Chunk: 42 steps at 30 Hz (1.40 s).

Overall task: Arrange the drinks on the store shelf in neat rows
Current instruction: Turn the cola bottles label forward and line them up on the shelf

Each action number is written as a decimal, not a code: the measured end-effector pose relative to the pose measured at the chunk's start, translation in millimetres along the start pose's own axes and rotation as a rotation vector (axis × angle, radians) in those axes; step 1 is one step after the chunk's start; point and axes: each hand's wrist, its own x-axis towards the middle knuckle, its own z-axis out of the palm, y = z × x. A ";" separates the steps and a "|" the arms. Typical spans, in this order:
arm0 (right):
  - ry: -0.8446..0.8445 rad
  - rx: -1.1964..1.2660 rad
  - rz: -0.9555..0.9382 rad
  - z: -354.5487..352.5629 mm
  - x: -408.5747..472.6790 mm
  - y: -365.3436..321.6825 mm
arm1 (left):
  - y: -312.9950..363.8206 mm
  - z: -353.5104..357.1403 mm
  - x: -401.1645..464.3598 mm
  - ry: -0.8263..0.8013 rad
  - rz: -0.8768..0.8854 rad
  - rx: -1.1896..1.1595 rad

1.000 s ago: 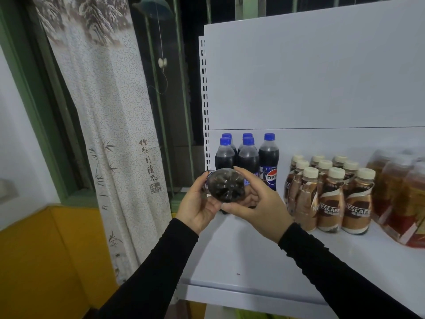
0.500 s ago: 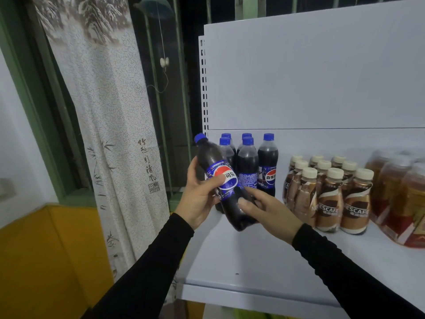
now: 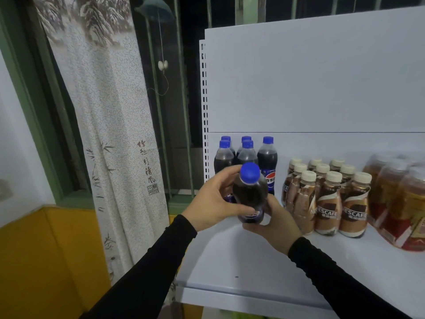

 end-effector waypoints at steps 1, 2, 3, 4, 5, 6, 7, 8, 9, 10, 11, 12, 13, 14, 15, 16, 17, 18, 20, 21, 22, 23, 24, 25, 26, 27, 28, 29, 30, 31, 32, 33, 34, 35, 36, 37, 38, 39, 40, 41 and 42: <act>0.025 -0.014 -0.015 0.0 0.2 1.5 | 2.3 2.3 -2.3 -0.020 0.012 0.032; 0.045 -0.024 -0.028 0.2 0.1 2.8 | 4.3 3.5 -4.0 -0.034 0.020 0.054; 0.058 -0.031 -0.039 0.3 -0.1 3.8 | 5.0 3.9 -4.9 -0.042 0.024 0.070; 0.064 -0.036 -0.045 0.6 -0.1 5.2 | 5.5 3.9 -5.4 -0.047 0.024 0.080; 0.066 -0.038 -0.051 0.6 -0.3 6.1 | 6.2 3.6 -5.5 -0.046 0.023 0.087; 0.067 -0.040 -0.052 0.9 -0.3 7.1 | 6.7 3.6 -5.7 -0.042 0.023 0.090; 0.067 -0.041 -0.053 0.8 -0.6 7.5 | 6.6 3.7 -5.9 -0.042 0.026 0.090; 0.066 -0.042 -0.054 0.8 -0.8 7.5 | 6.2 4.1 -6.2 -0.043 0.030 0.086; 0.062 -0.042 -0.054 0.7 -1.2 7.4 | 5.4 4.2 -6.1 -0.042 0.031 0.080; 0.054 -0.044 -0.053 0.4 -1.7 7.1 | 4.6 3.8 -6.0 -0.038 0.028 0.070; 0.043 -0.049 -0.052 -0.3 -3.0 5.7 | 3.1 3.3 -5.6 -0.028 0.023 0.052; 0.030 -0.053 -0.054 -1.2 -4.7 4.1 | 1.4 2.1 -4.8 -0.015 0.014 0.025; 0.015 -0.049 -0.059 -2.2 -7.1 1.9 | -0.3 1.3 -4.1 0.004 0.003 -0.019; 0.001 -0.035 -0.065 -2.7 -9.6 0.2 | -1.4 0.8 -4.1 0.037 -0.014 -0.076; -0.008 -0.016 -0.070 -3.2 -12.4 -1.8 | -2.3 0.8 -4.1 0.085 -0.034 -0.140; -0.010 0.003 -0.074 -3.8 -15.0 -3.5 | -2.7 1.0 -4.1 0.136 -0.053 -0.205; -0.010 0.019 -0.080 -4.9 -17.6 -5.5 | -3.4 1.1 -3.6 0.181 -0.068 -0.260; -0.004 0.028 -0.086 -6.0 -19.5 -6.6 | -4.4 0.8 -2.8 0.211 -0.079 -0.301; 0.014 0.024 -0.103 -8.9 -23.4 -10.3 | -8.4 -0.7 -0.7 0.239 -0.102 -0.348; 0.020 0.018 -0.109 -10.8 -25.0 -12.3 | -9.9 -1.3 0.3 0.249 -0.112 -0.366; 0.023 0.009 -0.113 -13.0 -26.5 -13.2 | -11.4 -1.5 1.0 0.264 -0.121 -0.382; 0.025 -0.001 -0.116 -15.5 -28.1 -15.8 | -12.8 -1.2 1.3 0.285 -0.127 -0.403; 0.030 -0.022 -0.120 -17.9 -29.5 -18.2 | -14.4 -0.3 1.0 0.310 -0.132 -0.431; 0.039 -0.047 -0.123 -20.4 -30.9 -20.6 | -16.0 1.1 0.5 0.333 -0.137 -0.465; 0.053 -0.073 -0.126 -22.9 -31.8 -21.1 | -17.1 2.4 0.1 0.352 -0.143 -0.500; 0.071 -0.104 -0.130 -25.3 -33.2 -22.0 | -18.7 3.5 -0.2 0.367 -0.152 -0.535; 0.096 -0.147 -0.136 -28.1 -35.5 -22.5 | -19.4 4.3 -0.3 0.376 -0.159 -0.572; 0.126 -0.190 -0.142 -31.5 -38.8 -25.1 | -19.9 4.6 0.5 0.382 -0.164 -0.606; 0.164 -0.230 -0.149 -35.6 -43.3 -29.8 | -20.4 4.7 2.4 0.382 -0.162 -0.634; 0.206 -0.279 -0.154 -40.8 -48.5 -34.5 | -21.1 5.3 5.0 0.376 -0.156 -0.653; 0.249 -0.335 -0.149 -46.9 -54.7 -40.6 | -21.7 6.4 7.7 0.363 -0.153 -0.671; 0.288 -0.393 -0.133 -54.2 -61.7 -46.2 | -22.1 8.6 10.5 0.345 -0.149 -0.685; 0.319 -0.450 -0.118 -62.0 -69.3 -50.8 | -23.7 12.2 13.8 0.323 -0.140 -0.699; 0.351 -0.510 -0.113 -69.9 -77.5 -54.4 | -25.0 17.6 17.2 0.300 -0.129 -0.709; 0.382 -0.576 -0.106 -78.3 -86.2 -56.0 | -26.0 24.6 21.0 0.279 -0.122 -0.718; 0.416 -0.641 -0.093 -87.1 -95.7 -57.5 | -26.1 33.1 24.2 0.260 -0.120 -0.729; 0.450 -0.697 -0.073 -96.3 -106.2 -57.6 | -24.9 43.2 27.0 0.240 -0.125 -0.751; 0.484 -0.748 -0.049 -105.7 -117.8 -57.8 | -22.9 54.1 29.2 0.211 -0.130 -0.776; 0.515 -0.797 -0.019 -114.7 -130.4 -58.7 | -21.6 65.8 31.4 0.176 -0.134 -0.799; 0.537 -0.845 0.016 -123.8 -144.0 -59.1 | -18.2 78.8 32.5 0.140 -0.134 -0.814; 0.553 -0.891 0.049 -132.4 -158.1 -59.7 | -15.2 91.7 33.2 0.110 -0.133 -0.824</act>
